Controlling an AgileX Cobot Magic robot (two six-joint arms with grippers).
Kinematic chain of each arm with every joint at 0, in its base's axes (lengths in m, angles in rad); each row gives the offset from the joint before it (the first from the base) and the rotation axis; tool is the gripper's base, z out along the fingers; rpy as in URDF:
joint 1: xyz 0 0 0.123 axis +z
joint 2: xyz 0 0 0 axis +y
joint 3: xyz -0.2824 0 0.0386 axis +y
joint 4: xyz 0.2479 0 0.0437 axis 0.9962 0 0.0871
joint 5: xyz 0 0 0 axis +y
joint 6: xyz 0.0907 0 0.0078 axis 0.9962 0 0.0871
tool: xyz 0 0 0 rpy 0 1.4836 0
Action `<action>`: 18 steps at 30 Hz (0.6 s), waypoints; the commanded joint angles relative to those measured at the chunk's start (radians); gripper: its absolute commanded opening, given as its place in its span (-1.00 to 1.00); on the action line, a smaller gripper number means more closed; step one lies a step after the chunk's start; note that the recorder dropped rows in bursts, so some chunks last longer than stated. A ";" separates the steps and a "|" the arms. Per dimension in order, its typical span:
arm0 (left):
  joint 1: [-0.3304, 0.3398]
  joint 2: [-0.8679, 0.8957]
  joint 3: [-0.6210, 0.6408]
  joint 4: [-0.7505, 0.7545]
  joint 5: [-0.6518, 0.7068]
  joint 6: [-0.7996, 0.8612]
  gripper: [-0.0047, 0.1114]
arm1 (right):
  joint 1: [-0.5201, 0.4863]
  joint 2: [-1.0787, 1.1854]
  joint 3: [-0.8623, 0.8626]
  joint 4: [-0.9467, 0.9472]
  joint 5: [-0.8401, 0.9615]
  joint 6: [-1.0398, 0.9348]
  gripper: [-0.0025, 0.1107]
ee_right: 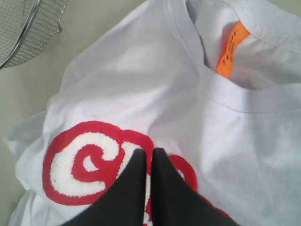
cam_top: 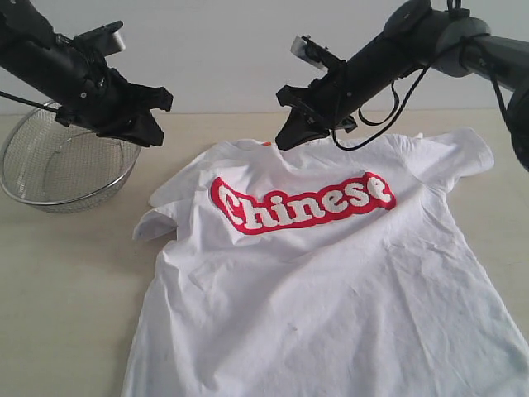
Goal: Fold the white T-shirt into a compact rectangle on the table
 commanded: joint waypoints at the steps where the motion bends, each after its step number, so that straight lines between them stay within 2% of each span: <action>1: 0.001 0.065 -0.060 0.043 0.010 -0.030 -0.59 | 0.001 -0.004 0.000 0.003 0.004 0.002 -0.96; 6: -0.001 0.182 -0.261 0.164 0.135 -0.108 -0.59 | 0.003 -0.004 0.000 -0.004 0.004 -0.015 -0.96; 8: -0.011 0.213 -0.326 0.178 0.196 -0.115 -0.59 | 0.003 -0.004 0.000 -0.004 0.004 -0.015 -0.96; 9: -0.036 0.225 -0.346 0.198 0.224 -0.115 -0.59 | 0.003 -0.004 0.000 -0.004 0.004 -0.018 -0.96; 12: -0.106 0.257 -0.357 0.359 0.234 -0.183 -0.59 | 0.003 -0.004 0.000 -0.004 0.004 -0.021 -0.96; 14: -0.134 0.284 -0.357 0.412 0.243 -0.207 -0.59 | 0.003 -0.004 0.000 -0.006 0.004 -0.021 -0.96; 18: -0.161 0.313 -0.359 0.424 0.238 -0.209 -0.59 | 0.003 -0.004 0.000 -0.010 0.004 -0.026 -0.96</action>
